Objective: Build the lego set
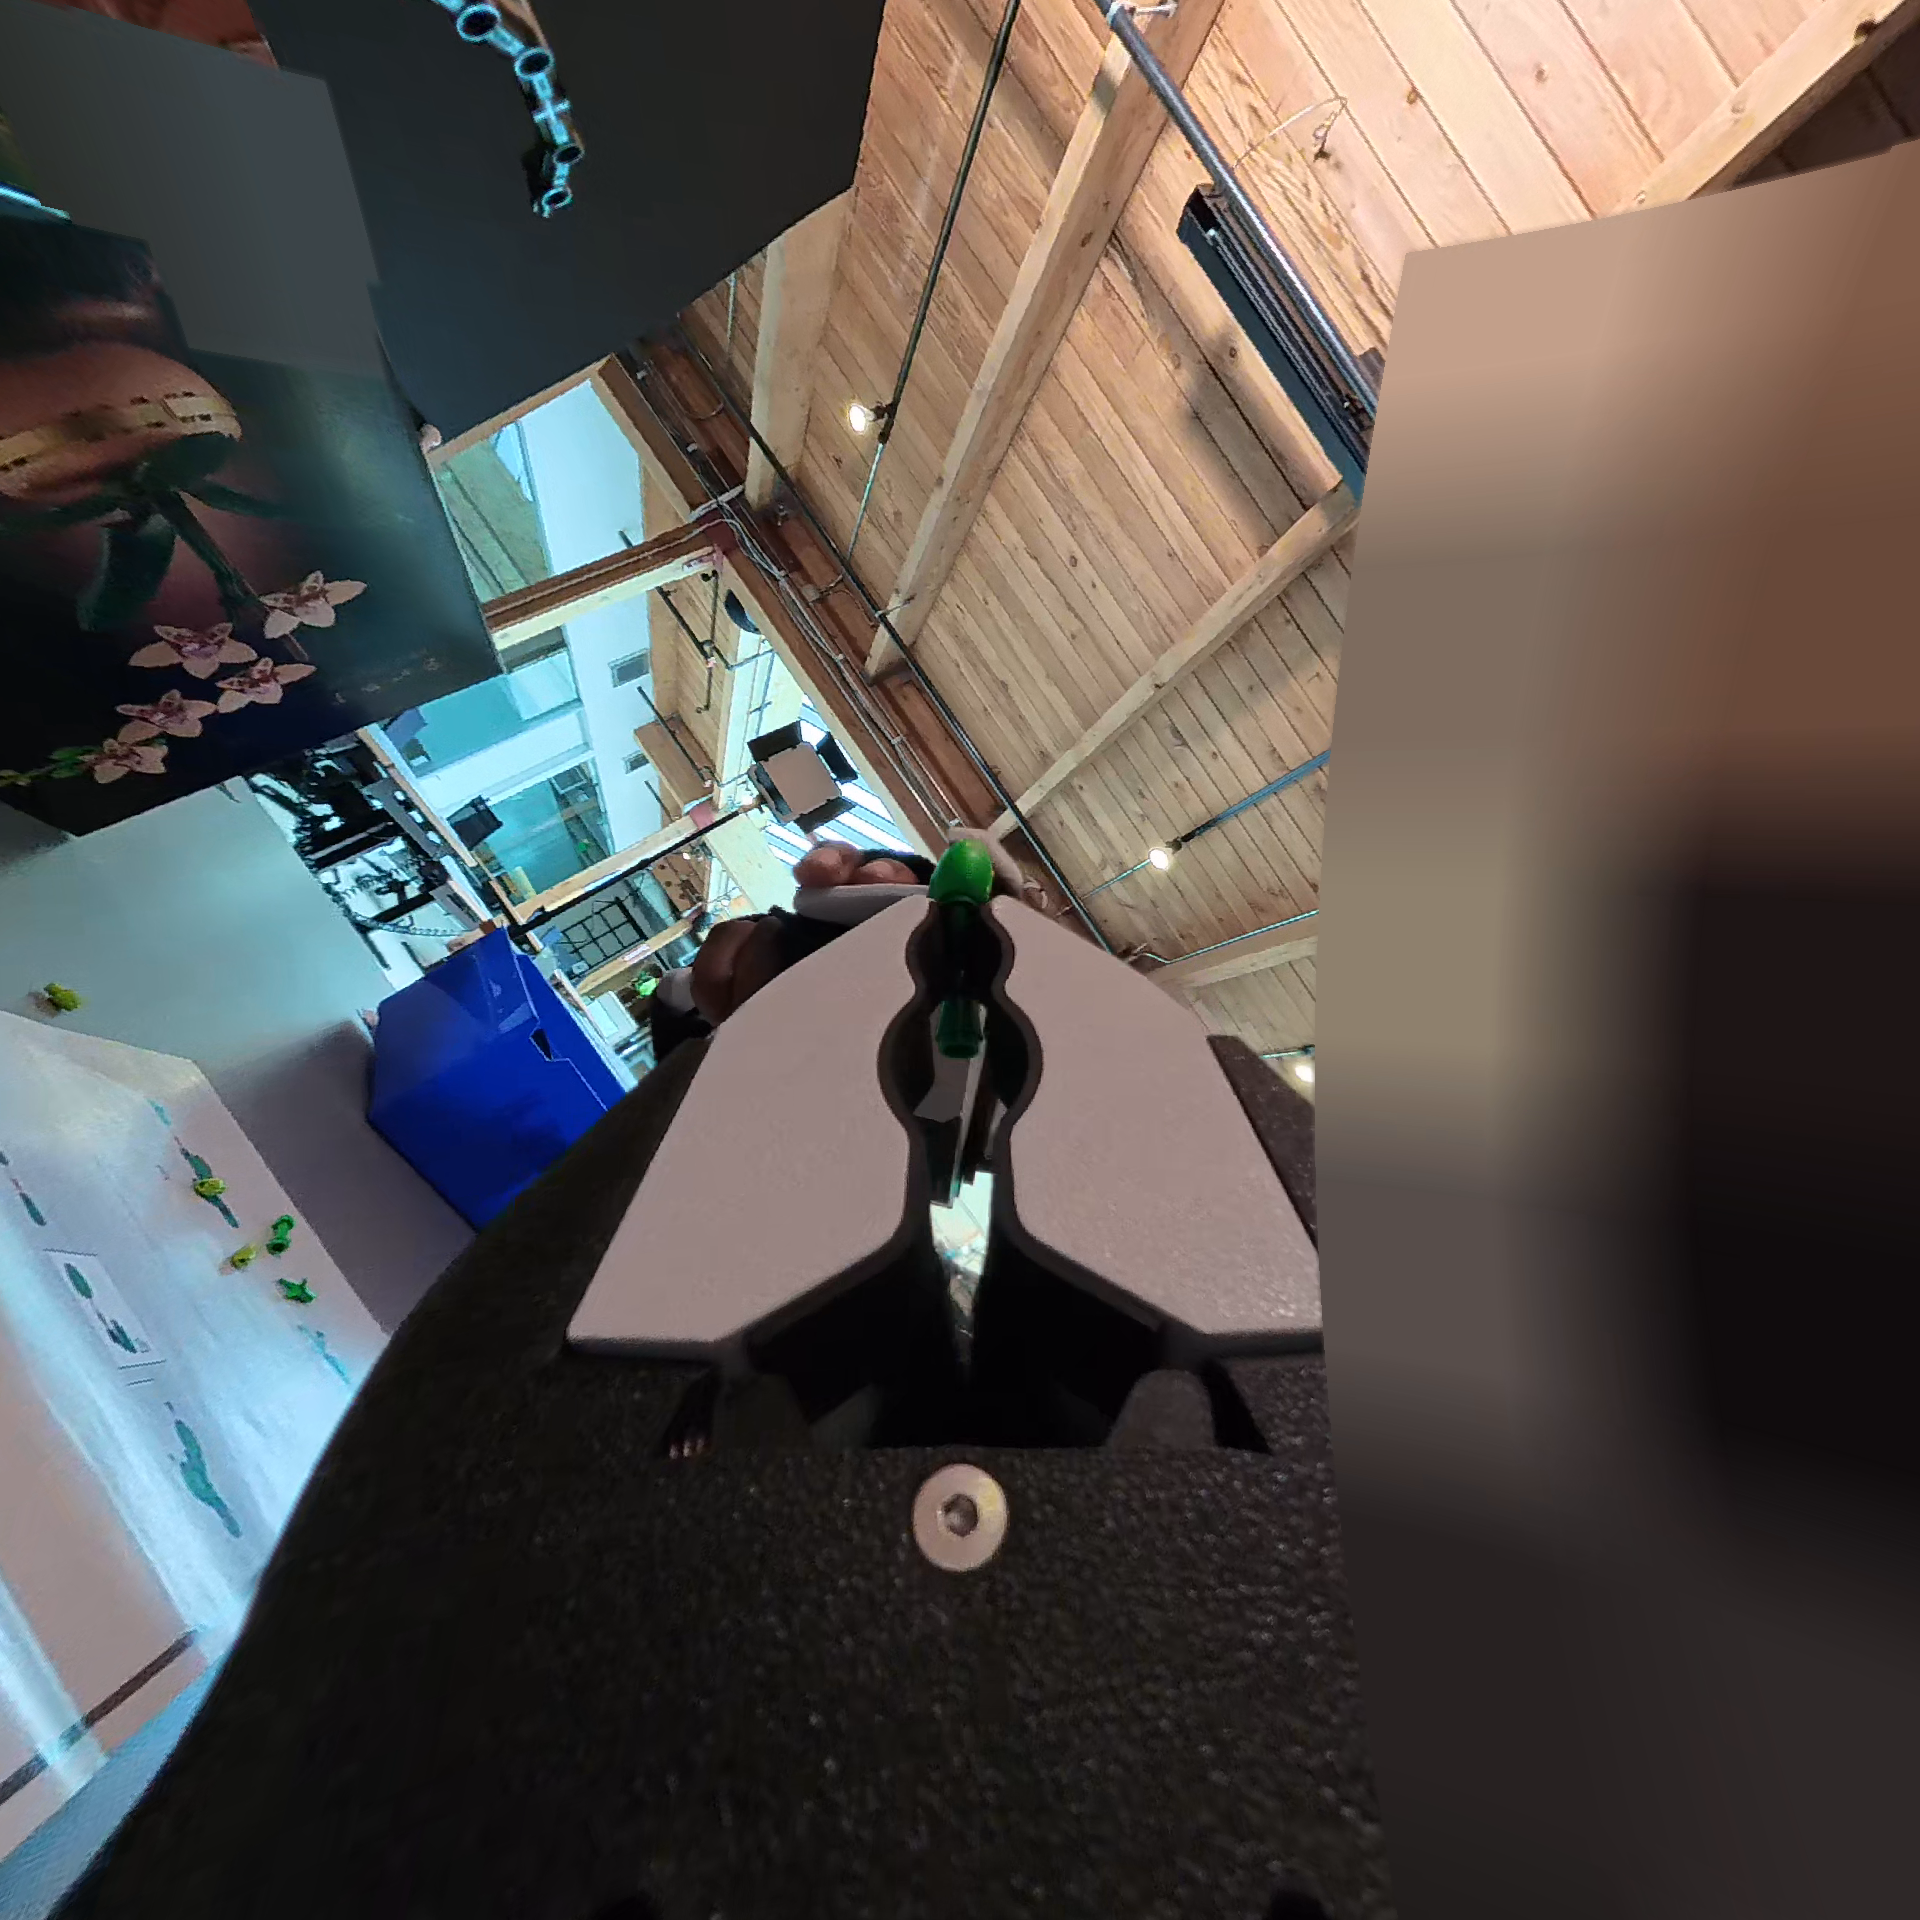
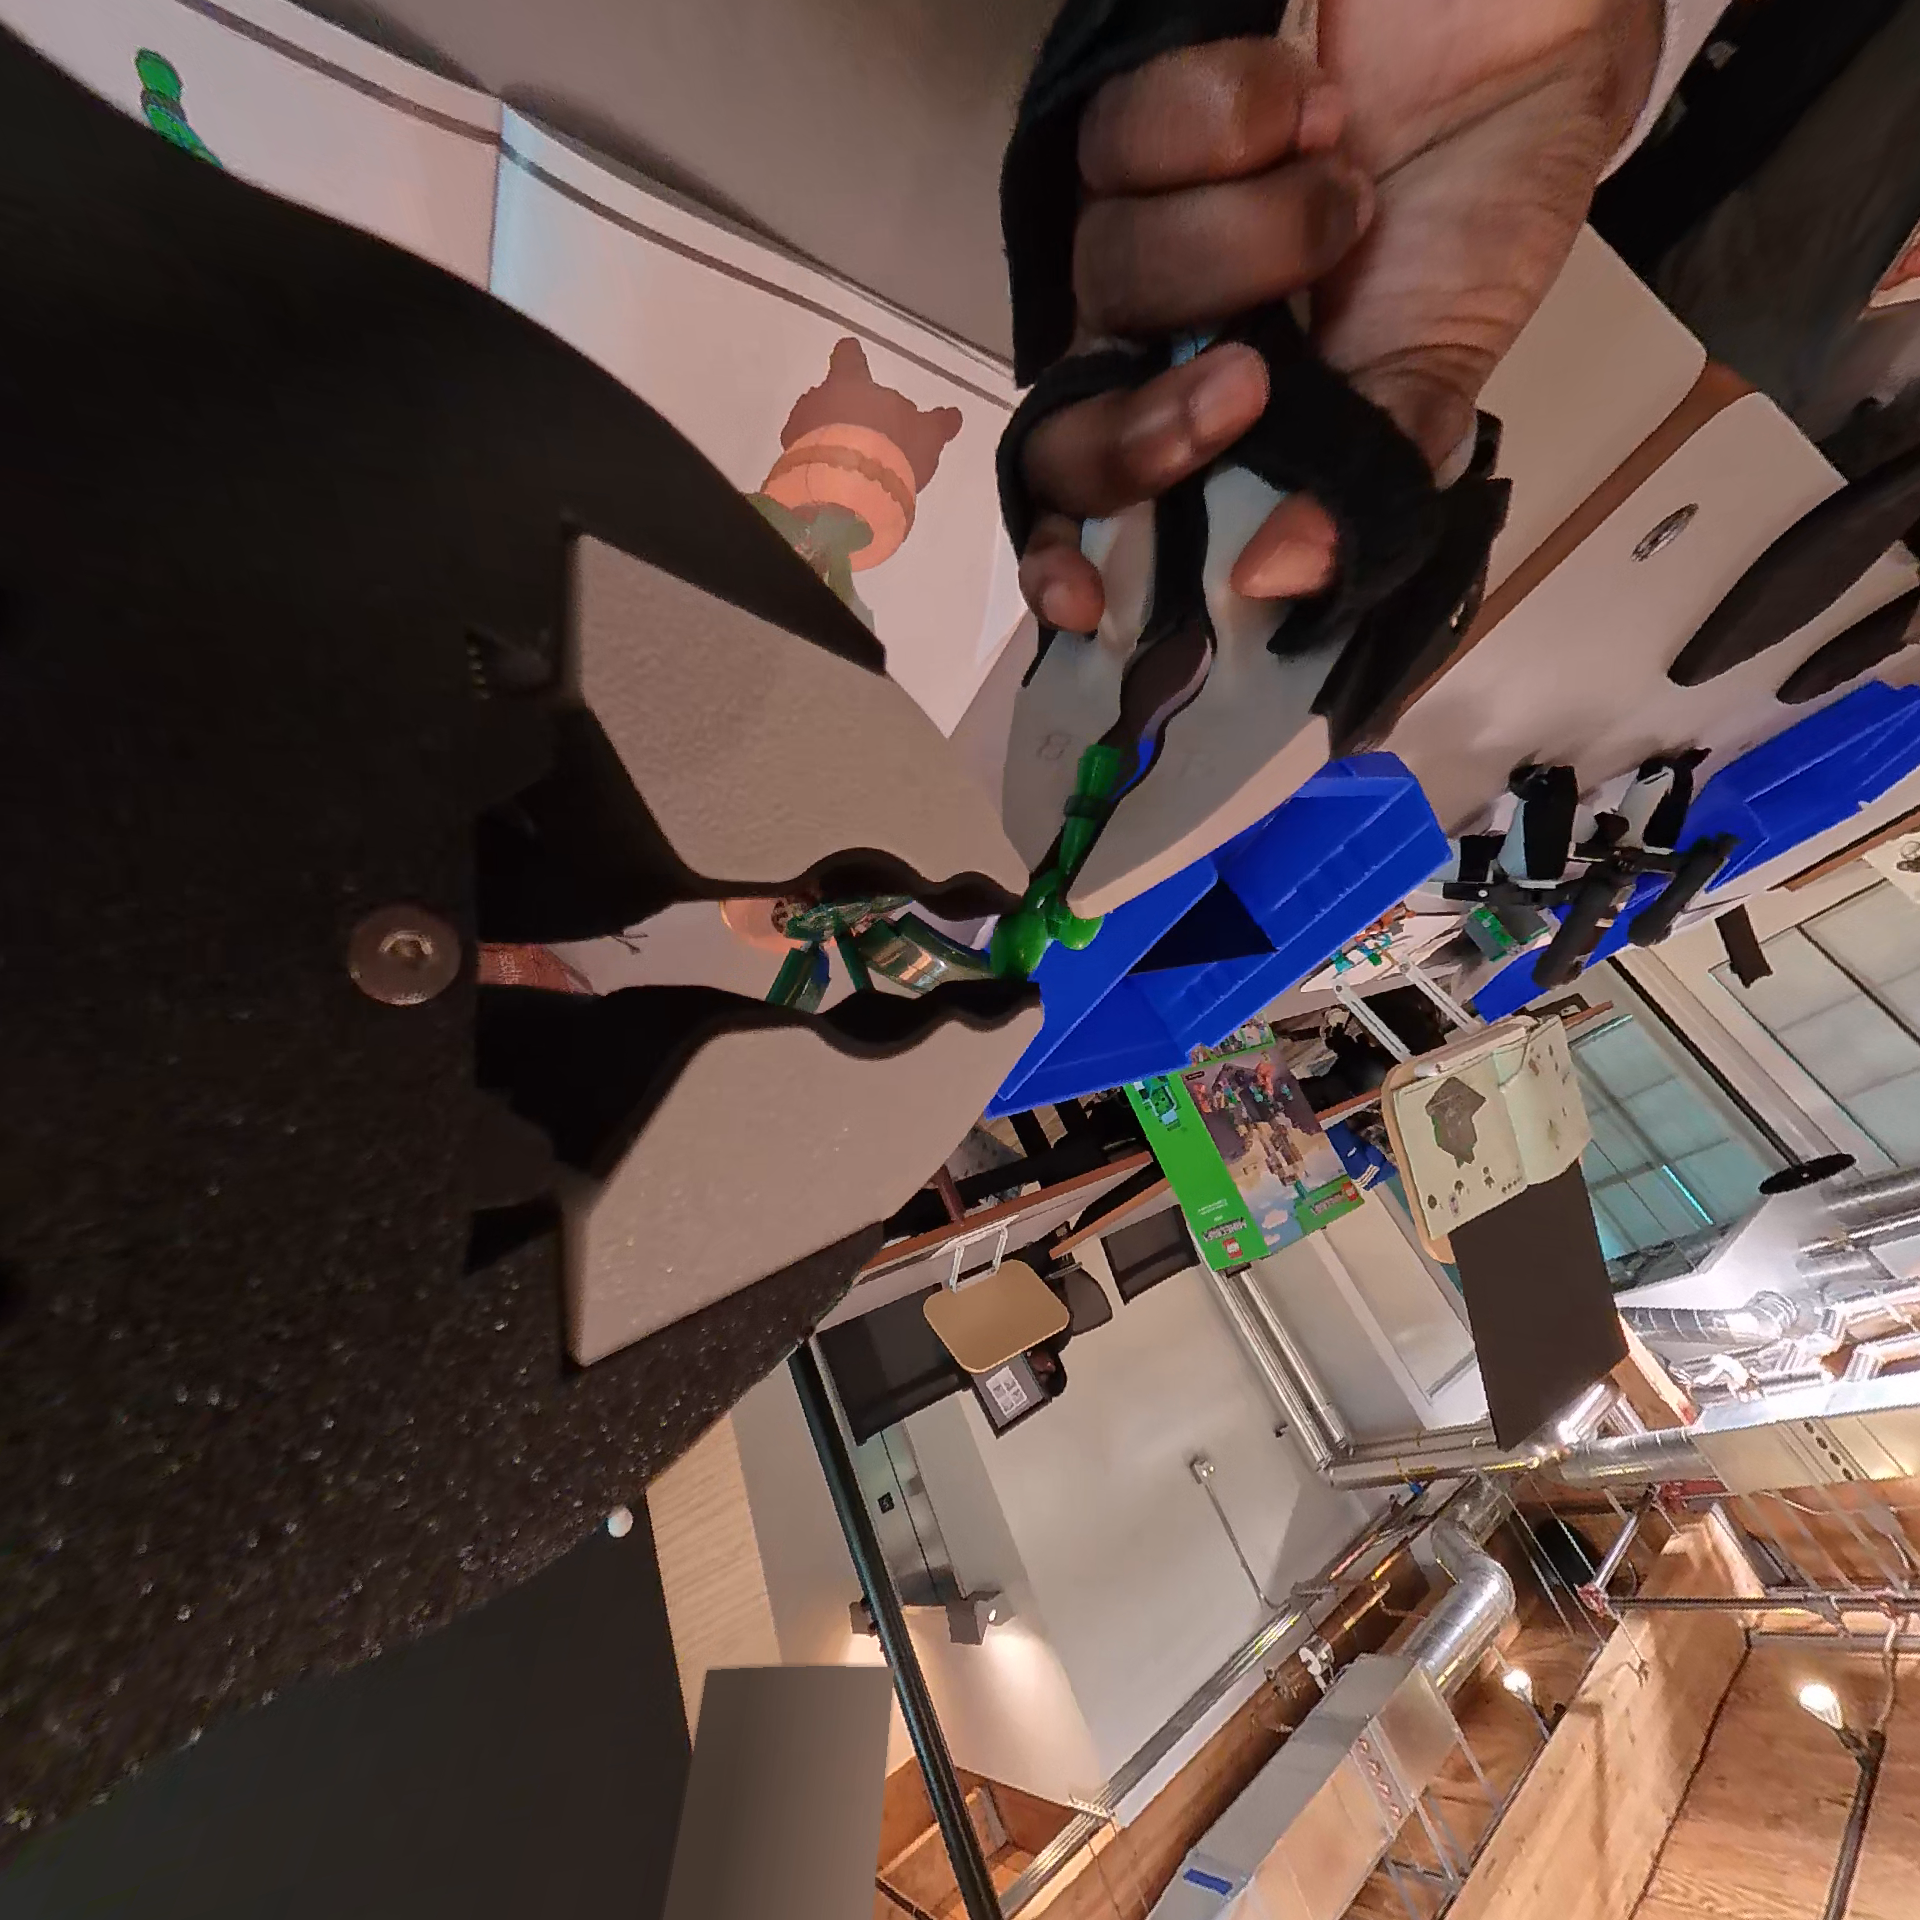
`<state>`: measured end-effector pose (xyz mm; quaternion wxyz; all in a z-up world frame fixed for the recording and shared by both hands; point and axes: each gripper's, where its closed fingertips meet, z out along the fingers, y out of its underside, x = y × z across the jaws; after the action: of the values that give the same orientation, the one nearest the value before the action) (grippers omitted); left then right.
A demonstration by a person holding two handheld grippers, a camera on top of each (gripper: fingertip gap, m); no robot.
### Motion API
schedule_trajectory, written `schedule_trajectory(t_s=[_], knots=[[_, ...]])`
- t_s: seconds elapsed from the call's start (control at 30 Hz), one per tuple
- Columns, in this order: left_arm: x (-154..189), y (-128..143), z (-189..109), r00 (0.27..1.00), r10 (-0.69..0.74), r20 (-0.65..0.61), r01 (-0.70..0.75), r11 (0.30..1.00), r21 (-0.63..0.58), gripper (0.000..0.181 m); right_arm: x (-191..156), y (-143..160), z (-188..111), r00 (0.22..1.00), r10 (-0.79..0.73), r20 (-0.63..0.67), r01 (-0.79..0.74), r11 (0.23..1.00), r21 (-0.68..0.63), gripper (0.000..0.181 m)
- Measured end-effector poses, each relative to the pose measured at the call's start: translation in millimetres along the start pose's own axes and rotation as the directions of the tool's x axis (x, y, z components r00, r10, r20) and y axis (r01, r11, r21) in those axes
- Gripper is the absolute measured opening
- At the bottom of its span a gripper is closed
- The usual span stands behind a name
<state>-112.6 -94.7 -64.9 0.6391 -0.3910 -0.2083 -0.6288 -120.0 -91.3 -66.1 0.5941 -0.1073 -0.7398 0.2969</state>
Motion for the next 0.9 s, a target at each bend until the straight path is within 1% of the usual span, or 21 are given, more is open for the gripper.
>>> schedule_trajectory(t_s=[0.13,0.4,0.5,0.53,0.57,0.63,0.67,0.7,0.73,0.77,0.8,0.83,0.87,0.9], knots=[[-0.4,-1.1,0.0,1.0,0.009,0.011,-0.009,1.0,0.013,0.004,0.8,-0.4,0.5,1.0,-0.016,-0.016,0.016,1.0,-0.002,0.011],[-1.7,-2.6,-0.2,1.0,0.002,0.004,-0.002,1.0,0.022,0.004,1.0,1.4,1.5,0.999,0.006,-0.033,-0.007,1.0,-0.006,0.011],[-0.8,-1.9,-0.3,1.0,0.027,0.002,-0.027,1.0,-0.002,0.004,0.5,1.3,1.4,1.0,0.003,-0.029,-0.004,1.0,-0.005,0.011],[-2.2,-1.1,-0.6,0.998,0.061,0.006,-0.061,0.998,-0.028,0.004,-0.6,3.3,1.1,1.0,0.014,-0.008,-0.014,1.0,-0.013,0.012],[-4.5,-0.1,-1.0,0.994,0.107,0.012,-0.106,0.992,-0.065,0.004,-1.9,6.8,0.3,0.998,0.055,0.022,-0.054,0.998,-0.025,0.012],[-6.2,0.4,-1.9,0.985,0.174,0.003,-0.173,0.977,-0.123,0.004,4.5,22.5,-4.1,0.974,0.227,0.014,-0.226,0.972,-0.069,0.023],[-6.3,-0.6,-3.2,0.98,0.201,-0.004,-0.199,0.97,-0.141,0.004,4.4,29.6,-7.8,0.932,0.362,0.029,-0.36,0.931,-0.061,0.025],[-7.7,-3.1,-4.9,0.974,0.226,0.0,-0.224,0.964,-0.145,0.004,1.7,30.8,-10.8,0.845,0.529,0.074,-0.529,0.848,-0.021,0.027],[-8.4,-5.0,-6.6,0.971,0.24,-0.002,-0.237,0.96,-0.147,0.004,-0.5,26.0,-12.8,0.712,0.688,0.144,-0.698,0.715,0.041,0.031],[-9.1,-5.6,-7.6,0.97,0.242,-0.006,-0.24,0.959,-0.153,0.004,-0.9,19.7,-14.5,0.559,0.799,0.221,-0.828,0.553,0.096,0.031],[-10.2,-5.9,-8.2,0.969,0.247,-0.008,-0.245,0.957,-0.156,0.004,1.1,15.6,-15.7,0.421,0.862,0.283,-0.907,0.397,0.14,0.031],[-11.5,-5.7,-8.8,0.967,0.255,-0.008,-0.253,0.955,-0.158,0.004,1.7,13.7,-15.8,0.314,0.892,0.326,-0.948,0.274,0.163,0.03],[-12.8,-4.8,-9.1,0.965,0.261,-0.006,-0.259,0.952,-0.165,0.004,0.4,14.0,-13.9,0.242,0.907,0.346,-0.967,0.194,0.166,0.028],[-13.8,-3.6,-9.1,0.964,0.266,-0.006,-0.263,0.95,-0.17,0.004,-2.8,14.4,-10.9,0.203,0.914,0.352,-0.975,0.155,0.161,0.027]])
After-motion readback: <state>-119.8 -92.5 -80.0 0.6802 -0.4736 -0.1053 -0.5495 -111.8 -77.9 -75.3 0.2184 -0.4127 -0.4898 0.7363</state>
